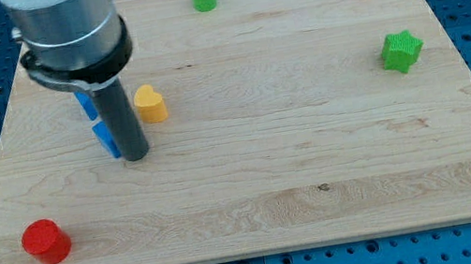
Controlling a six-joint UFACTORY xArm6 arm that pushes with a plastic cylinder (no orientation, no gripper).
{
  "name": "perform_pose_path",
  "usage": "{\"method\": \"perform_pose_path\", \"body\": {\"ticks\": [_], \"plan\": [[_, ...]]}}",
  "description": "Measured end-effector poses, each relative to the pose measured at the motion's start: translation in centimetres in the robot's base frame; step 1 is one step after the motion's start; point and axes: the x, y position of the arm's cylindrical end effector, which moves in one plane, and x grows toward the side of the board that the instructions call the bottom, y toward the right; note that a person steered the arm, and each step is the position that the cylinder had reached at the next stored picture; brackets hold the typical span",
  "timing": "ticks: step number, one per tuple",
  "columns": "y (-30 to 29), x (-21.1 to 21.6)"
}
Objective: Move the blue cube below the yellow heart
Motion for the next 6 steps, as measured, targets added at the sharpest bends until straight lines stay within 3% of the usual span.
{"method": "perform_pose_path", "body": {"ticks": [1,3,6], "plan": [[-0.4,0.0],[-7.6,0.0],[-8.0,-3.1]]}}
